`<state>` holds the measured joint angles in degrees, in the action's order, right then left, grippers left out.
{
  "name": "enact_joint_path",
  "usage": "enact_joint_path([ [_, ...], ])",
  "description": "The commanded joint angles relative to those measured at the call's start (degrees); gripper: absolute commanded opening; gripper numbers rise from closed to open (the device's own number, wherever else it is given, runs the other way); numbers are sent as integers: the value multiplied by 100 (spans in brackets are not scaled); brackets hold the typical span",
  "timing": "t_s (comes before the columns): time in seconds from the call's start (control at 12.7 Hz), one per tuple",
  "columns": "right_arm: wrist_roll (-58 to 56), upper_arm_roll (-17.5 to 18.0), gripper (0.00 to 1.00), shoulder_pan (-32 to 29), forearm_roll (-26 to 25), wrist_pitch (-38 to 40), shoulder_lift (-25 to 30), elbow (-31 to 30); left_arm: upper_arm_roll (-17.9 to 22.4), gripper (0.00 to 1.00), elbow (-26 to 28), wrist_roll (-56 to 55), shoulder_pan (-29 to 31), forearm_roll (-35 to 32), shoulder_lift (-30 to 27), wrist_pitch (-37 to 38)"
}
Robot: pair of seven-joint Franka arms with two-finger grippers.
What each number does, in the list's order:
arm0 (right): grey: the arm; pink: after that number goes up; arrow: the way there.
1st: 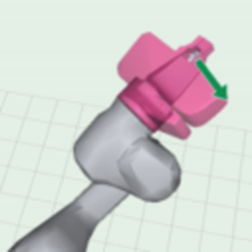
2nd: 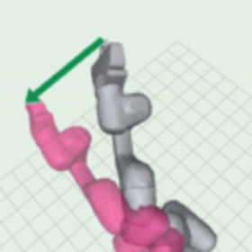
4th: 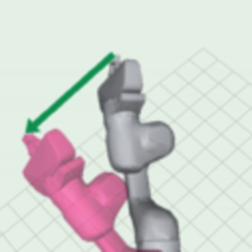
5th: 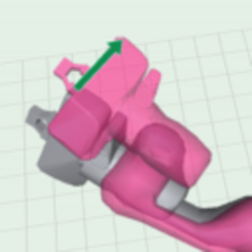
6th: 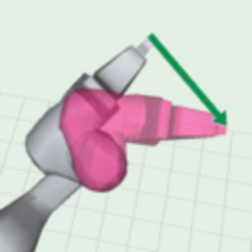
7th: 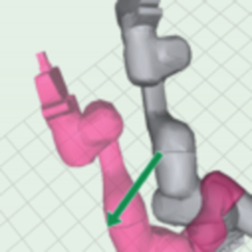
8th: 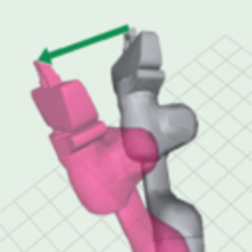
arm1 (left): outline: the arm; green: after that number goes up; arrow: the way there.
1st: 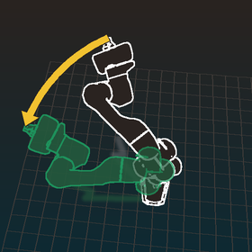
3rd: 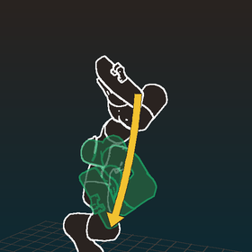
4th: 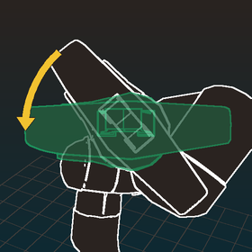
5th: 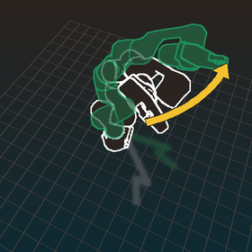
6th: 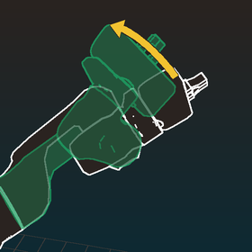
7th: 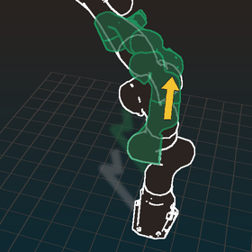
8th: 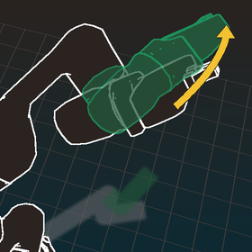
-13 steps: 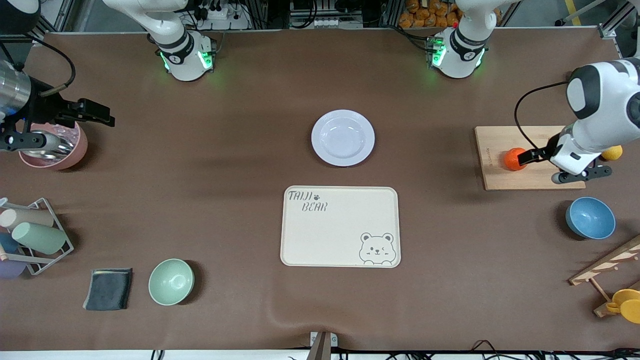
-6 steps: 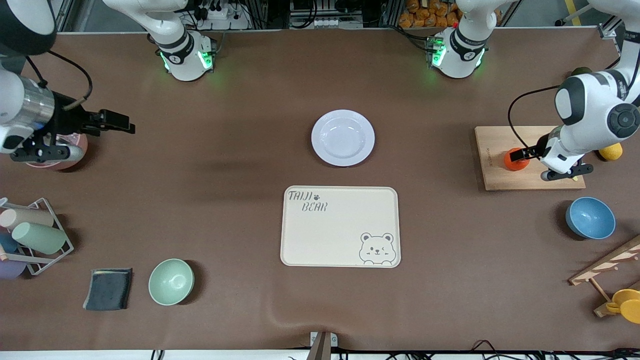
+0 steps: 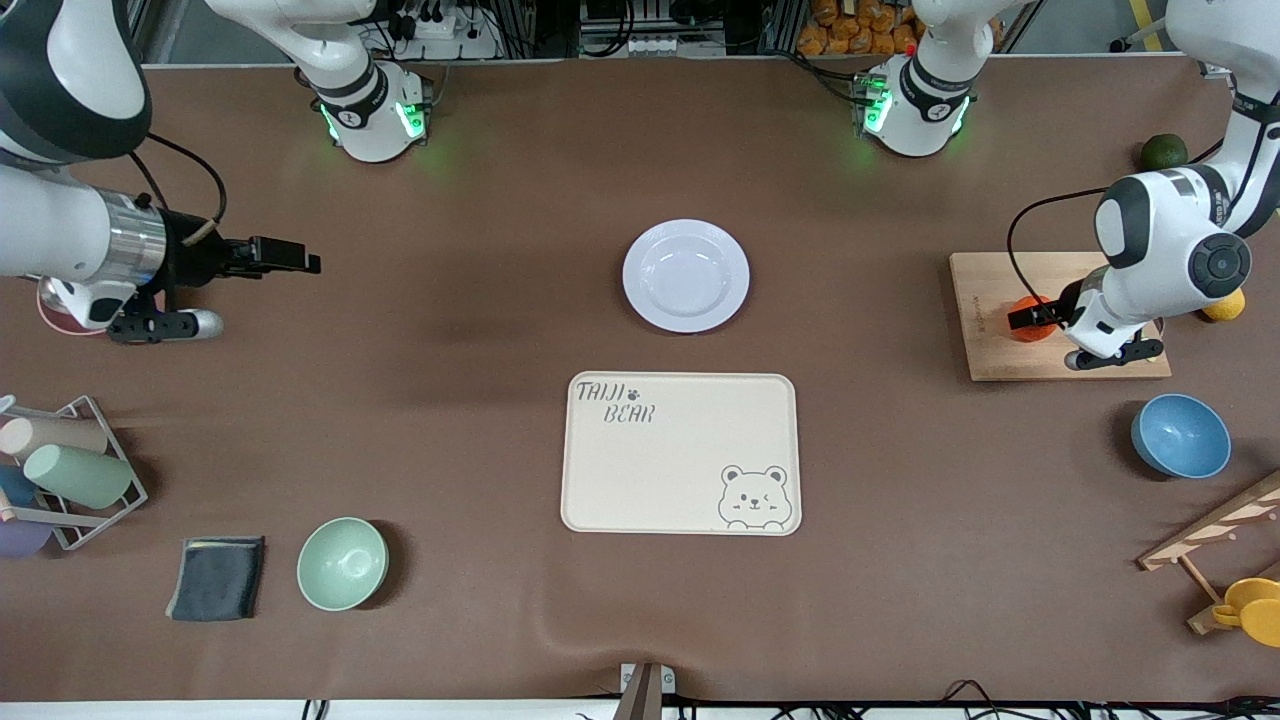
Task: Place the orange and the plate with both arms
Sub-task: 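Grasp the orange with the left gripper while the right gripper reaches out, then carry the orange to the white plate and release it with the left gripper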
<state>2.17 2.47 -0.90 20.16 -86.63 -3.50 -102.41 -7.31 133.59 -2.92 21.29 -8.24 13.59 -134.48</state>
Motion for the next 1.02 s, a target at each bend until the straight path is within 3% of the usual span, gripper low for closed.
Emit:
enact_joint_path([
  [0.0, -23, 16, 100, -69, 602, -379, 103, -533, -42, 100, -26, 11, 77, -318, 126, -105],
  [0.08, -24, 25, 100, -60, 656, -537, 138, -691, -42, 89, -26, 11, 77, -336, 161, -105],
  [0.31, -50, 25, 100, -77, 1147, -600, 86, -841, -51, 26, -43, -41, 51, -345, 170, -105],
  [0.39, -85, 25, 100, -51, 1331, -766, 86, -973, -103, 13, -52, -85, 34, -345, 92, -18],
  [0.47, -111, 34, 100, -34, 1481, -924, 86, -1148, -260, 11, -52, -216, 16, -337, -31, 131],
  [0.63, -409, 25, 100, -25, 1946, -1188, 69, -1464, -1084, 10, -174, -864, 25, -241, -373, 709],
  [0.94, -840, 25, 100, 10, 2466, -1487, -72, -1826, -3246, 10, -929, -3076, -10, 269, -499, 1652],
])
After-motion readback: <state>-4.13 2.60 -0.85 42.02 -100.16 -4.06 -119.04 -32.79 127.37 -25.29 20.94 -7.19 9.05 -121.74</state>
